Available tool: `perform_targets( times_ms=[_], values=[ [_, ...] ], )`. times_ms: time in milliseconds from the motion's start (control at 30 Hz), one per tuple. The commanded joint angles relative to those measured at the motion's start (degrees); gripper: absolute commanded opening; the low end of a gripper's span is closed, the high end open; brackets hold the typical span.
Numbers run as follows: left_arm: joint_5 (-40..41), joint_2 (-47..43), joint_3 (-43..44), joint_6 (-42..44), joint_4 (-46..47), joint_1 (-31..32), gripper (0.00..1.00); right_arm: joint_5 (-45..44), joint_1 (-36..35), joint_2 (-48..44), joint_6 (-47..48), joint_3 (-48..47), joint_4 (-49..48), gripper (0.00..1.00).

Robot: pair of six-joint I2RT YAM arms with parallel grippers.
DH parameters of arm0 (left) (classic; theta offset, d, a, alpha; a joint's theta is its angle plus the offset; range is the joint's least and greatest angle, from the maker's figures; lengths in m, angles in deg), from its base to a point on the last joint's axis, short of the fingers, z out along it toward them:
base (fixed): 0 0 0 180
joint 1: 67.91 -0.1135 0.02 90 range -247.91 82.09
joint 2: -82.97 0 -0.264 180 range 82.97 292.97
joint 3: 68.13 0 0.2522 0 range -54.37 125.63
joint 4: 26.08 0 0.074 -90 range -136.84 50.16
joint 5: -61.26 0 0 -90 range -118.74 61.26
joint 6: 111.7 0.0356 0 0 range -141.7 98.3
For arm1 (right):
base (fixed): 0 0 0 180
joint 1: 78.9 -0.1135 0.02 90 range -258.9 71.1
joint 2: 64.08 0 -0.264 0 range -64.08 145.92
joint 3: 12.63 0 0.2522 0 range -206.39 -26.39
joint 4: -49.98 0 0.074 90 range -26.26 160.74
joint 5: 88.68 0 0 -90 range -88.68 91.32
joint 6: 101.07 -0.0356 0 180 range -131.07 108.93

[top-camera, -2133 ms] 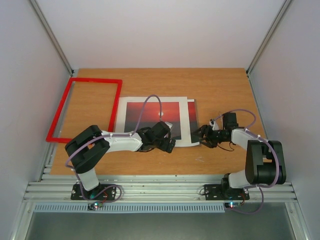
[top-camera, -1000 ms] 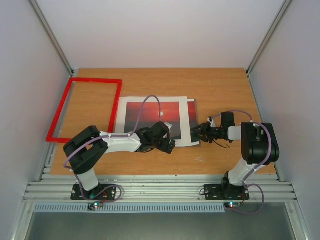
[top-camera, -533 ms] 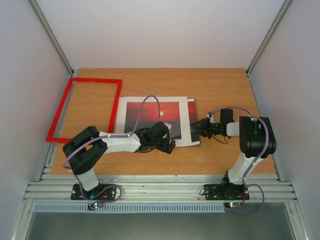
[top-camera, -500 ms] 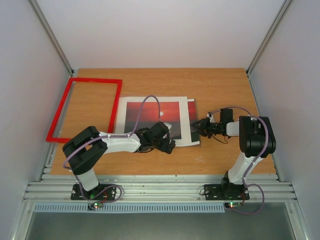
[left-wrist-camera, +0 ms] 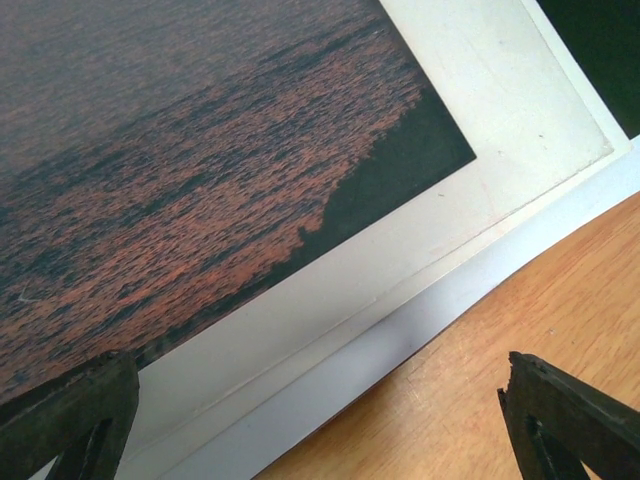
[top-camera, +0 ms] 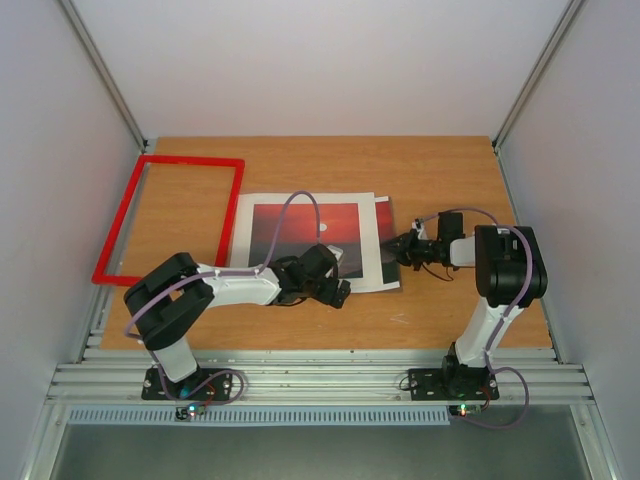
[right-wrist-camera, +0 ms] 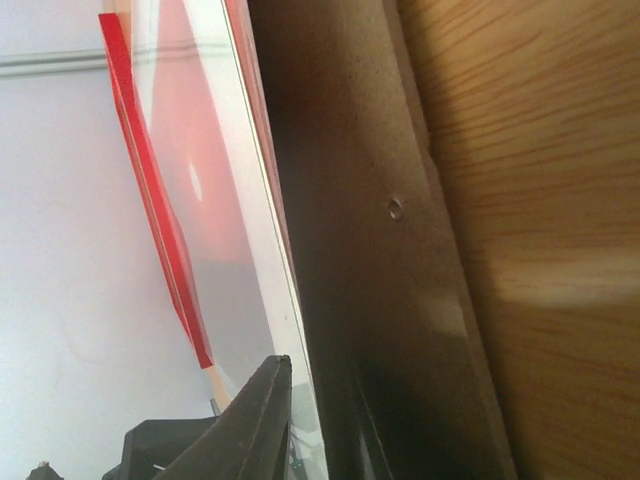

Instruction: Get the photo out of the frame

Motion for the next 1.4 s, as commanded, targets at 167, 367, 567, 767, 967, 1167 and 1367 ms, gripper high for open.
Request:
perform_targets(
  times_ms=[167, 367, 567, 767, 967, 1167, 1367],
  values=[
    [-0.33, -2.07, -1.15, -0.82, 0.92, -0.20, 0.99, -3.37, -0.26, 0.90, 0.68, -0.94, -0.08, 0.09],
    [-0.44, -2.55, -1.24, -1.00, 0.85, -0.27, 0.99, -3.65, -0.26, -1.01, 1.58, -1.35, 1.24, 0.06],
    [-1.74, -4.48, -1.76, -1.65, 0.91, -0.60, 0.99, -2.96, -0.26, -4.88, 2.74, -1.59, 2.94, 0.05],
    [-3.80, -8.99, -3.19, -2.79, 1.20, -1.79, 0.99, -6.21, -0.26, -11.93, 8.11, -3.62, 11.56, 0.05],
    [-3.69, -12.45, -3.82, -3.31, 0.36, -2.21, 0.99, -11.17, -0.26, -19.10, 14.21, -7.63, 23.91, 0.05],
    [-2.04, -16.91, -5.16, -3.83, -0.28, -2.34, 0.99, -18.18, -0.26, -25.37, 20.31, -14.35, 38.81, 0.05],
    [4.95, -21.38, -3.89, -2.58, -7.68, -2.80, 0.99, -22.45, -0.28, -30.63, 22.81, -20.61, 48.87, 0.05]
  ],
)
